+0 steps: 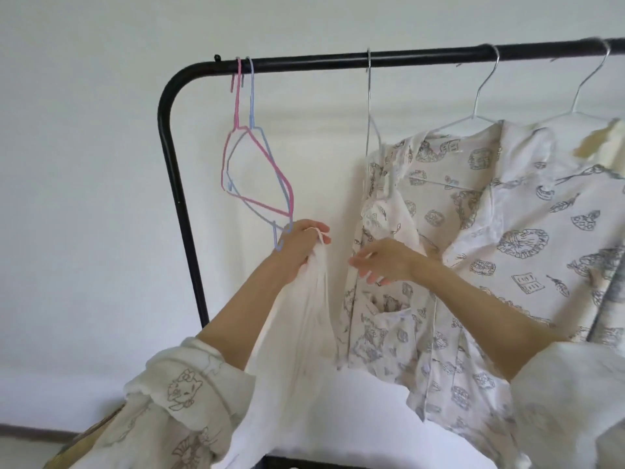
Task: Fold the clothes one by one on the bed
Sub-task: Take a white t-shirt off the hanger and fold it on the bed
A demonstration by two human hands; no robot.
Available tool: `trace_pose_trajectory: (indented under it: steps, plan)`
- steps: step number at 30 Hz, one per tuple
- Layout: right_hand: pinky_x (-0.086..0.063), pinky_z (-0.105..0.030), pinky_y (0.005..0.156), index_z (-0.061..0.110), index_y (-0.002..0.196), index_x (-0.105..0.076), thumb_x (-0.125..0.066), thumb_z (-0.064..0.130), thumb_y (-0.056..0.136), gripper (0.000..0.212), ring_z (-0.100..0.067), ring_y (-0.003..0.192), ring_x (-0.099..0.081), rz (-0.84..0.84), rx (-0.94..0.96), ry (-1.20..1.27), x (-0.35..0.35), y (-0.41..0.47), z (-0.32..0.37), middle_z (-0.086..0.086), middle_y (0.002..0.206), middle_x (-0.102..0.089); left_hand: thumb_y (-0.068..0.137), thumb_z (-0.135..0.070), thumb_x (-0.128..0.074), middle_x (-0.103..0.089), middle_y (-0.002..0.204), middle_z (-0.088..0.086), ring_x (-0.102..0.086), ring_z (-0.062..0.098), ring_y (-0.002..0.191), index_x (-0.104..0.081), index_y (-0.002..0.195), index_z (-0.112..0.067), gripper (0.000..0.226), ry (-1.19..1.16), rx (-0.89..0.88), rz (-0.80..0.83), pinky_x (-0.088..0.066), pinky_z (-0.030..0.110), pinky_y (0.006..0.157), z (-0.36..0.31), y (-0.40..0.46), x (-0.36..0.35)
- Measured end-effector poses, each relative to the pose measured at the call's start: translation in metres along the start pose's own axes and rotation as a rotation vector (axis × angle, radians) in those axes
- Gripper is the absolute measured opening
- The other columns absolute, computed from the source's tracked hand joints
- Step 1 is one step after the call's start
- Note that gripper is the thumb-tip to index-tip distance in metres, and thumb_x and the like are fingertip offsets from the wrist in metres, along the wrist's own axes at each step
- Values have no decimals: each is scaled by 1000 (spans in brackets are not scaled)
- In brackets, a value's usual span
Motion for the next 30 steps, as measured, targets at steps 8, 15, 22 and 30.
trace_pose_trajectory:
  steps: [8,15,22,30]
  plan:
    - [-44,-31,95,19,139,-37,-67,52,78,76,-18,111,-52,304,47,-264,-133,-32,-12,0,134,-48,87,-10,-47,-43,74,5,-40,22,69,-45,77,-12,10,13,102,-180,-35,32,65,34,-72,41]
    - [-39,-24,60,11,82,-54,-55,23,89,14,-23,89,-52,436,146,-412,-227,-83,3,-4,88,-53,88,-11,-44,-50,70,1,-50,17,62,-47,73,-14,16,17,217,-353,-45,25,60,70,-167,113]
    - [-34,-26,63,2,96,-48,-37,15,93,17,-26,89,-48,251,153,-152,-256,-115,80,-11,97,-47,81,-18,-50,-52,73,3,-48,22,68,-55,77,-12,8,39,330,-593,-39,27,63,89,-293,234]
    - [-33,-29,62,8,66,-44,-46,30,91,33,-32,81,-53,97,393,55,-325,-229,249,-7,70,-49,42,-25,-69,-63,97,13,-59,23,85,-63,91,-7,53,8,374,-734,-47,27,78,82,-520,380]
Point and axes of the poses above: each hand's wrist, its own y-axis towards the middle knuckle, its own x-axis out of the back of the hand, z = x × y, the point moved 9 cm from there along y, towards the middle knuckle
